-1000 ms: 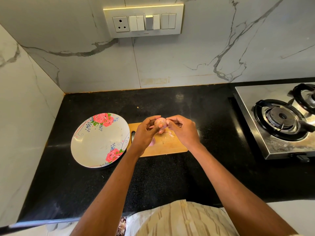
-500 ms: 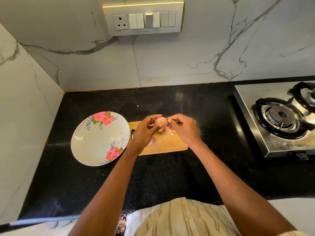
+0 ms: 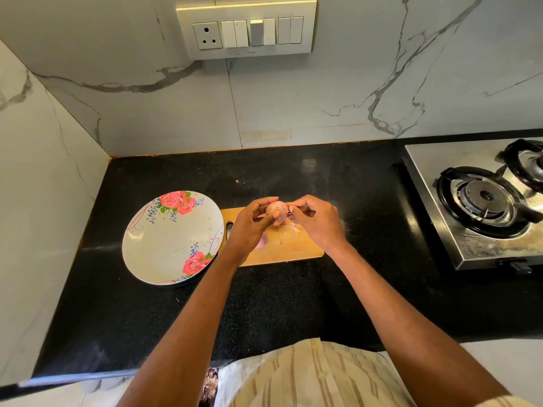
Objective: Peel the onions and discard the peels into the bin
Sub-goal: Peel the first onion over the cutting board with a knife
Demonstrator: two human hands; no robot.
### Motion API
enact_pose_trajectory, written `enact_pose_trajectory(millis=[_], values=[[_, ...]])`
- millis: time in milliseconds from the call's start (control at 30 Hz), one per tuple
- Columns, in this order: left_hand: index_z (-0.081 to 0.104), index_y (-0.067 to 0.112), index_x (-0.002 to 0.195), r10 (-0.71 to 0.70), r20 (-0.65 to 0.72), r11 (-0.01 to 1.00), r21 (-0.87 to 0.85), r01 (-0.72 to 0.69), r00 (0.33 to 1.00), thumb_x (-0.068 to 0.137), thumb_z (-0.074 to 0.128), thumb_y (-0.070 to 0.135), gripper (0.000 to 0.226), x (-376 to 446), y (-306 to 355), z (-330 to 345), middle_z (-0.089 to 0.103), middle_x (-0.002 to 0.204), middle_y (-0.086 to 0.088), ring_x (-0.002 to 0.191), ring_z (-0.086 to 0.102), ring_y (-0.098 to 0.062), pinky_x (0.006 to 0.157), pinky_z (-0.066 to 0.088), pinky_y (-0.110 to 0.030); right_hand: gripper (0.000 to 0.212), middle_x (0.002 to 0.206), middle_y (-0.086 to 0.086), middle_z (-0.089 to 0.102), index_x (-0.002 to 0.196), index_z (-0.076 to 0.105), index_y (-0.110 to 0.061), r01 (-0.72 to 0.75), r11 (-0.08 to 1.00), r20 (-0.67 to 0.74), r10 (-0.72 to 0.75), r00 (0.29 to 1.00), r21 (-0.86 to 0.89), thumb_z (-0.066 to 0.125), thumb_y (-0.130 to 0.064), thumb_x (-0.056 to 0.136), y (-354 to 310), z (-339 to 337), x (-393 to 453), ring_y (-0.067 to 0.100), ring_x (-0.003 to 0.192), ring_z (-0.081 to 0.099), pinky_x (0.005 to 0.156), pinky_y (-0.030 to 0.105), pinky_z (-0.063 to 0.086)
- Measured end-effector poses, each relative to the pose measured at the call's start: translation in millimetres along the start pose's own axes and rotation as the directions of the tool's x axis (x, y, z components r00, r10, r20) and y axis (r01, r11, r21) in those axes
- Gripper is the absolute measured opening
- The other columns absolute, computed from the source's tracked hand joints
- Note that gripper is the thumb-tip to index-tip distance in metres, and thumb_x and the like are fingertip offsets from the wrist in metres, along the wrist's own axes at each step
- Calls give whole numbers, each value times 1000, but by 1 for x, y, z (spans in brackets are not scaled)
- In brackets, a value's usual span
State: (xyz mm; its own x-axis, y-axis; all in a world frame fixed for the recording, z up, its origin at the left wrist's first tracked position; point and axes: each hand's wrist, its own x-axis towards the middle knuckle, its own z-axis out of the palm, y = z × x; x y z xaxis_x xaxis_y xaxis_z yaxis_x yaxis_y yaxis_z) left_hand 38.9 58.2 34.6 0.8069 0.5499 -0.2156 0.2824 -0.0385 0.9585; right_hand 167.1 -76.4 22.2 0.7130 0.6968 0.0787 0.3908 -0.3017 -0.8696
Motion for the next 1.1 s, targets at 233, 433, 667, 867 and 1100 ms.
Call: enact_pose_trajectory(millis=[233,433,667,867,1100], values=[[57,28,134,-15,-36,998,-58,12,999,95,66,34,40,3,-2,0,62,135,4,115,61,-9,81,51,-11,20,101,-22,70,111,74,-26,5,997,63,-10,998,82,74,-33,92,-8,0,-1,-7,99,65,82,8,50],[57,28,132,-19,-28,998,-61,17,999,94,67,29,39,2,-2,0,62,129,7,113,60,-8,82,51,-10,10,89,-19,70,101,78,-18,38,999,6,-39,999,36,74,-22,93,-3,0,-1,-7,88,65,73,7,48],[57,28,132,-29,4,993,-118,29,1000,96,65,30,38,1,-3,1,64,128,7,116,63,-11,93,54,-22,7,87,-16,72,99,76,-21,2,1000,-23,-2,1000,16,74,-21,92,2,0,-1,-2,85,68,72,15,54],[57,24,136,-16,-18,996,-93,14,1000,96,66,28,41,3,1,-1,63,129,7,112,62,-7,78,53,-9,16,96,-20,72,106,75,-25,3,996,47,-8,999,88,74,-33,93,-5,-3,2,-4,96,67,81,12,53],[57,27,134,-2,-1,999,-48,2,1000,95,65,30,41,0,1,-3,62,129,9,112,61,-6,79,52,-8,3,84,-19,69,94,75,-22,42,999,24,-42,999,15,74,-24,93,-3,-3,-1,-4,85,65,69,9,48]])
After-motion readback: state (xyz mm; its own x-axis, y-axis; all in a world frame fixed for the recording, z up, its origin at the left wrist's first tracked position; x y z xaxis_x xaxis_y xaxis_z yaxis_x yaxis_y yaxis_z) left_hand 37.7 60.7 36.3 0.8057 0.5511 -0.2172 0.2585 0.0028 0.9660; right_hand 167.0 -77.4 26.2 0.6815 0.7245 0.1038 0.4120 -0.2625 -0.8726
